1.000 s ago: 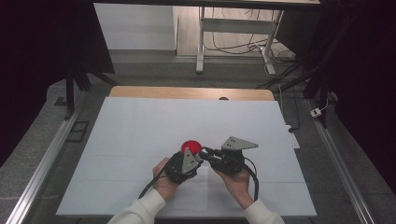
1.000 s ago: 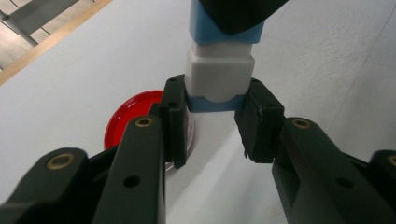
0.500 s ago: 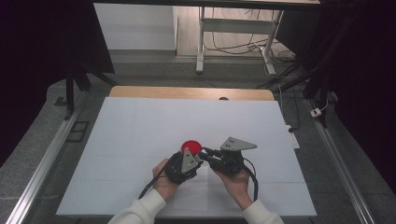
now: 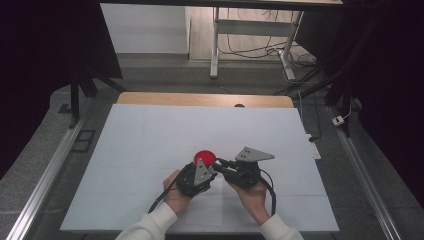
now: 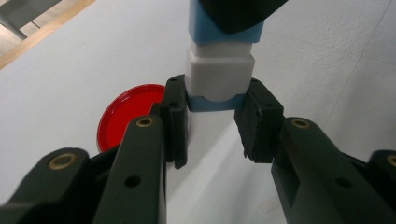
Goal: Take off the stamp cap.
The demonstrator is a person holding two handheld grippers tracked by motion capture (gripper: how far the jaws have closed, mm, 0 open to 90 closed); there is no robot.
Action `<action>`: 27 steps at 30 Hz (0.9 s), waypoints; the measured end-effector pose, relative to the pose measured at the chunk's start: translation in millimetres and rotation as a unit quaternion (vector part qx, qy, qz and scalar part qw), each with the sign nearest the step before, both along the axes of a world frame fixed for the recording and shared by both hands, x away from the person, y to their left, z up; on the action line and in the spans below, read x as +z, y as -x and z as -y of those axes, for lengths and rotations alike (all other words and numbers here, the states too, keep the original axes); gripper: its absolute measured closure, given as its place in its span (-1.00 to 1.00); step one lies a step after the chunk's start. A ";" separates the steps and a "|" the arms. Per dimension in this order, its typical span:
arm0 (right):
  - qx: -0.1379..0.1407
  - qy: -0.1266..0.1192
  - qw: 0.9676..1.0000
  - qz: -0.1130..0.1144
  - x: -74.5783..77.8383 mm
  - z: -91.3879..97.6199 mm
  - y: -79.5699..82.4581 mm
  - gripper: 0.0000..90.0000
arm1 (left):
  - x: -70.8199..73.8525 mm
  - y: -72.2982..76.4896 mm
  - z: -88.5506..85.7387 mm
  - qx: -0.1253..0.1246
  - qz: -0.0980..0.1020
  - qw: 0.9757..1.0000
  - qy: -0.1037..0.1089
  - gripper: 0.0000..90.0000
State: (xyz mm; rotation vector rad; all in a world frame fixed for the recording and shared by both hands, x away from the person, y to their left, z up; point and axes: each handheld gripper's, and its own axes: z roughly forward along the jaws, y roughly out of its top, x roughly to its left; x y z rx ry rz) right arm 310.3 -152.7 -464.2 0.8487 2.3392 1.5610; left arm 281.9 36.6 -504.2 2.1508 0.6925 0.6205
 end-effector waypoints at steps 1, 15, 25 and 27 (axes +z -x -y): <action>-0.002 -0.002 1.000 0.001 -0.4 -0.3 0.2 0.68 | -0.1 -0.2 -0.2 0.000 -0.001 1.000 0.001 0.45; -0.001 0.007 1.000 -0.005 -0.9 -1.4 0.1 0.68 | -1.0 0.2 0.0 -0.007 0.000 1.000 -0.017 0.45; -0.004 0.004 1.000 -0.004 -0.8 -1.1 0.6 0.68 | -1.4 -1.6 -1.6 -0.007 -0.014 1.000 0.007 0.45; -0.005 0.004 1.000 -0.003 -0.5 -1.3 0.9 0.68 | -1.2 -1.7 -1.8 -0.008 -0.015 1.000 0.009 0.45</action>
